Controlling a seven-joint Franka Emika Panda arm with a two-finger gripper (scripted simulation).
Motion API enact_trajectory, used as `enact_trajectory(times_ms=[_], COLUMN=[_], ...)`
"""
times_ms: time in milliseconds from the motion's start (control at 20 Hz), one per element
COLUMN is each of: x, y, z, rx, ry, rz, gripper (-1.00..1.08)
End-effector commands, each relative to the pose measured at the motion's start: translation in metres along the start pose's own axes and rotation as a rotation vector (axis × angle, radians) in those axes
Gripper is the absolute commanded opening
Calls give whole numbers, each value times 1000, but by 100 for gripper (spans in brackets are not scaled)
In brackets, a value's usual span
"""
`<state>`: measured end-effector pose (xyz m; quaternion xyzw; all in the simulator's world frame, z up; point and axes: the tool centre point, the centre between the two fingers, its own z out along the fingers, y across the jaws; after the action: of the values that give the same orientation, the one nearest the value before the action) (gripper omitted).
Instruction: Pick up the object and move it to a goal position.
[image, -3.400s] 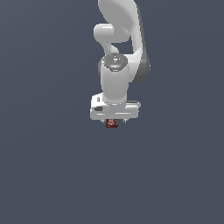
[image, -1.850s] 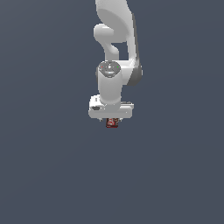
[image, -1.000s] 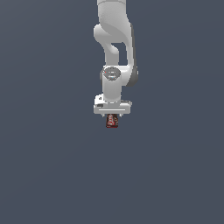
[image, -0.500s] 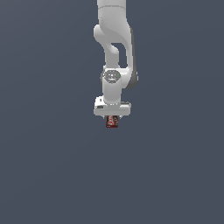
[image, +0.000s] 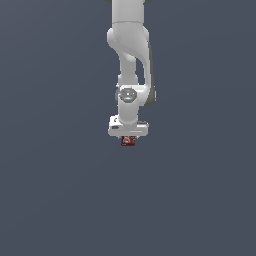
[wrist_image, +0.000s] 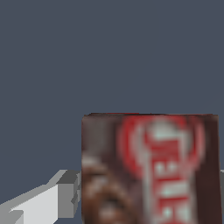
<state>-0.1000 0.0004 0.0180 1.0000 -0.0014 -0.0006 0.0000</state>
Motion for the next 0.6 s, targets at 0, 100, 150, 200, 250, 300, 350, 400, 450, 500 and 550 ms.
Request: enact_trajectory(times_ms=[0,100,150,200,250,300,350,400,450,500,550], x=[1,1,1,1,1,1,1,1,1,1,0], y=[0,0,0,0,0,0,0,0,0,0,0], z=[2,2,2,2,2,2,2,2,2,2,1], rx=[0,0,0,0,0,0,0,0,0,0,0], ry=[1,1,1,1,1,1,1,1,1,1,2], rz=[0,0,0,0,0,0,0,0,0,0,0], gripper=[100,-100,-100,-100,-100,-100,-100,-100,-100,-100,-100])
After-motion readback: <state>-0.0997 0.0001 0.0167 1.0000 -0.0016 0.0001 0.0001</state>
